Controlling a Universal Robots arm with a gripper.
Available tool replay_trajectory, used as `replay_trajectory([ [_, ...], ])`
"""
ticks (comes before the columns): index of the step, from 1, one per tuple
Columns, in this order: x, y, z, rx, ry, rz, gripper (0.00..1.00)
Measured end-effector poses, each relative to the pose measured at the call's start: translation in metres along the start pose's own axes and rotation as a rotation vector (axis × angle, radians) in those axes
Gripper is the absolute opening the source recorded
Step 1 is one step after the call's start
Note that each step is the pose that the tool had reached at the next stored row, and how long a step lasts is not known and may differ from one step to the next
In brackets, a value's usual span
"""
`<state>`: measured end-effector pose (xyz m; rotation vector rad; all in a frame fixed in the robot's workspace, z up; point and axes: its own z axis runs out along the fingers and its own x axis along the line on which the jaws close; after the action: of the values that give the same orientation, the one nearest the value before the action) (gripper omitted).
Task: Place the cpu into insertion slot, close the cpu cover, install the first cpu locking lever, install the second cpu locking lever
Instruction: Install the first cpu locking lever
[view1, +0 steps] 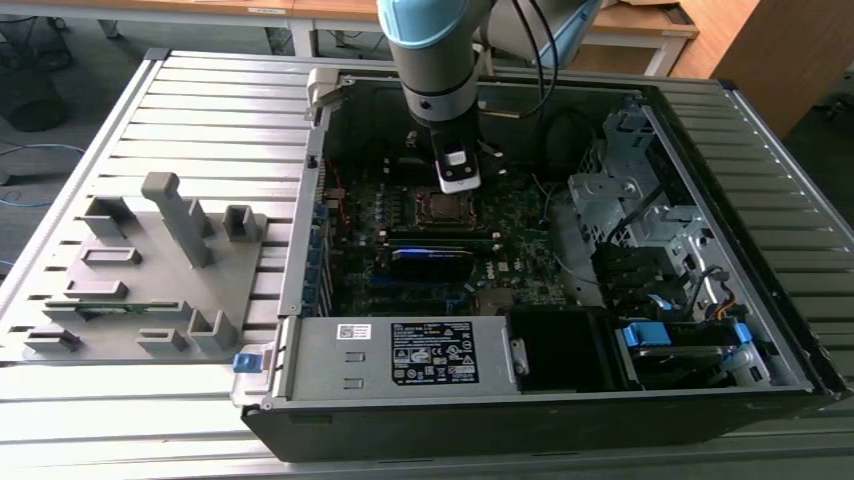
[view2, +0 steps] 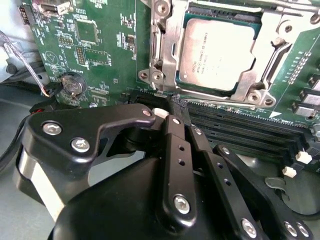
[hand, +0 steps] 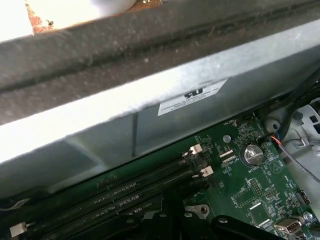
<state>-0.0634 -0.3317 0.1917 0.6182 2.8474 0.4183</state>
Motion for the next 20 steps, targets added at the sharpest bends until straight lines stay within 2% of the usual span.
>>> replay_trajectory([
  [7,-0.0007,-0.0009,0.0004,0.0199,-0.0115,-0.007,0.11],
  [12,-0.0007,-0.0008,0.0,0.0205,-0.0117,-0.007,0.11],
  [16,-0.0013,0.0006,-0.0041,0.0202,-0.0117,-0.007,0.11],
  [20,-0.0005,0.0021,-0.004,0.0202,-0.0117,-0.007,0.11],
])
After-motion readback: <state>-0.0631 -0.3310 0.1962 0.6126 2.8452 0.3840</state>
